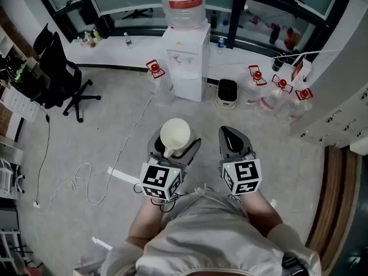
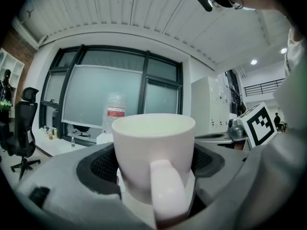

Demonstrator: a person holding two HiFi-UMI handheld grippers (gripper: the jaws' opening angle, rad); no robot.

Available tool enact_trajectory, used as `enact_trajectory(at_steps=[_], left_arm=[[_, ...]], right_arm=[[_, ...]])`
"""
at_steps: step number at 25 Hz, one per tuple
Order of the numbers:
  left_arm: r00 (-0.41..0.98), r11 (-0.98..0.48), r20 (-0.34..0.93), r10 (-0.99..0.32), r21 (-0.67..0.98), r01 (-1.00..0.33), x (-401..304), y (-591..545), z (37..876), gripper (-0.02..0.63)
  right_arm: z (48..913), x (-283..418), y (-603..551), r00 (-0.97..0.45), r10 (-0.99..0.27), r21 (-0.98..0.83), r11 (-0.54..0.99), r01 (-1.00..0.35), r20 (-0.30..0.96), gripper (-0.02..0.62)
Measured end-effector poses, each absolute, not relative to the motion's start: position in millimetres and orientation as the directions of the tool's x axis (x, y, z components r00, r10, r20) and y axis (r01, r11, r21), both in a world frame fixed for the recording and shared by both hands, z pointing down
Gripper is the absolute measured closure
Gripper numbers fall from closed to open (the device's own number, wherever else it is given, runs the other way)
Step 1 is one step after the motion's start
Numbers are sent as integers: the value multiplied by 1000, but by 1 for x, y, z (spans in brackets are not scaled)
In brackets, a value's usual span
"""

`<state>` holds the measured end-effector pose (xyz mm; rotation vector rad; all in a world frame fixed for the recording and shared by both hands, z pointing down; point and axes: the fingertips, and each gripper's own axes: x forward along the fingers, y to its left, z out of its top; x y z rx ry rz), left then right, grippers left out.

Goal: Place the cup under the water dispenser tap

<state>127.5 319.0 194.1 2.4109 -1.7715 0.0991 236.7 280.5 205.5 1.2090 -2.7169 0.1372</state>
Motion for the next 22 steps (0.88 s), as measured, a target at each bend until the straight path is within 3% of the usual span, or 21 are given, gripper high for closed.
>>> enact_trajectory(at_steps=[12, 22], left_arm=[[289, -284, 177, -941, 50, -957, 135, 291, 216, 155], [391, -389, 176, -904, 47, -920, 99, 201, 231, 155]], right_arm=[[233, 266, 264, -637, -739, -57, 642, -764, 219, 568], [253, 244, 193, -536, -809, -68, 537, -841, 241, 568]])
